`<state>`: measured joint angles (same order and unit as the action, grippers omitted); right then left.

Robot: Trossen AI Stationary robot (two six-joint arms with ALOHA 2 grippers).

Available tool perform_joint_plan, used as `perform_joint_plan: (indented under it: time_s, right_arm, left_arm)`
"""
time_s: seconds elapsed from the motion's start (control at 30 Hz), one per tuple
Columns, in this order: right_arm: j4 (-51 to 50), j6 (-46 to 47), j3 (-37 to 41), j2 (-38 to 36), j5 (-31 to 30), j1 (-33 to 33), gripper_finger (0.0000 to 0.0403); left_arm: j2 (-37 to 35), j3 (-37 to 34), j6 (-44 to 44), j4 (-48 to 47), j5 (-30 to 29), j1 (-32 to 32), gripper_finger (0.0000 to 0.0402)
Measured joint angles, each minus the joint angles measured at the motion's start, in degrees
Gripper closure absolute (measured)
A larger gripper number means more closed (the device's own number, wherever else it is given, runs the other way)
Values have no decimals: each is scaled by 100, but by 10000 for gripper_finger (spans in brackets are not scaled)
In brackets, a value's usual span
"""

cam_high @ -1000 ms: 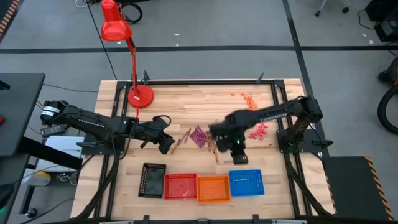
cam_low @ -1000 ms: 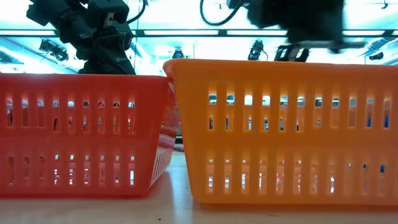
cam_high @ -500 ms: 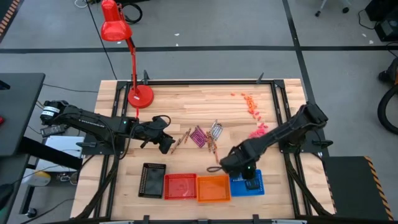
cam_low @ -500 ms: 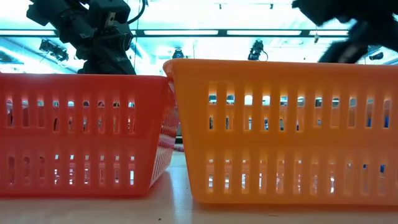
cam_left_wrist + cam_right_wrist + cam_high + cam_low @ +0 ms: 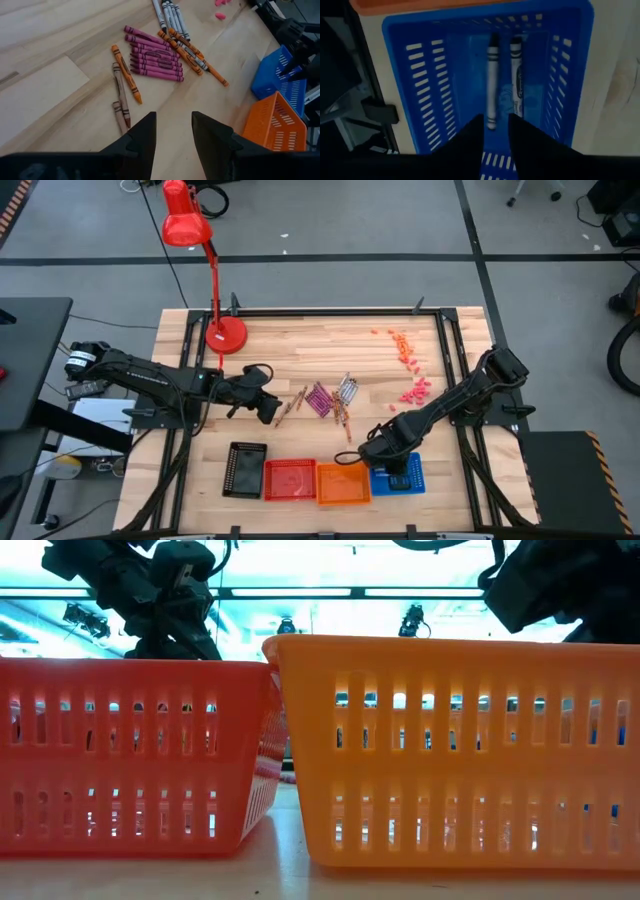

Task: Sort crayons
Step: Put the orange crayon into the orange bin

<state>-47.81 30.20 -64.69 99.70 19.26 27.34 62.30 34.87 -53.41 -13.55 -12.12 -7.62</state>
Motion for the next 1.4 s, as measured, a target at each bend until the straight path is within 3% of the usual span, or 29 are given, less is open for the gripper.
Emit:
perform_joint_plan:
  time_s: [0.2,0.37,0.53,0.67,0.77,0.83,1.1,1.27,1.4]
  right_arm:
    - [-92,28,-29,0,753,-231,294]
    - [-541,-293,-476,0,817,-515,295]
    - [-670,-971,-1002,0,235,-853,296]
    - [-358,-1023,-1113,-4,-998,-1163,296]
    - [-124,-368,-1112,39,-1853,-1413,296]
    - [-50,190,-1106,105,-2089,-1601,294]
    - [230,1431,-1097,302,-1944,-1880,257]
    - [586,2224,-1108,445,-1776,-1755,231]
    - [569,2546,-1124,542,-2014,-1565,226]
  left_arm:
    - [0,0,0,-1,1,0,264]
    - [0,0,-1,-2,2,0,264]
    - [0,0,4,-2,4,0,264]
    - [0,0,4,-2,7,0,264]
    - [0,0,7,-2,7,0,264]
    - [0,0,22,-6,9,0,264]
    - [0,0,61,-63,-41,0,264]
    - [0,2,98,-94,-135,11,264]
    - [0,2,189,-120,-170,43,264]
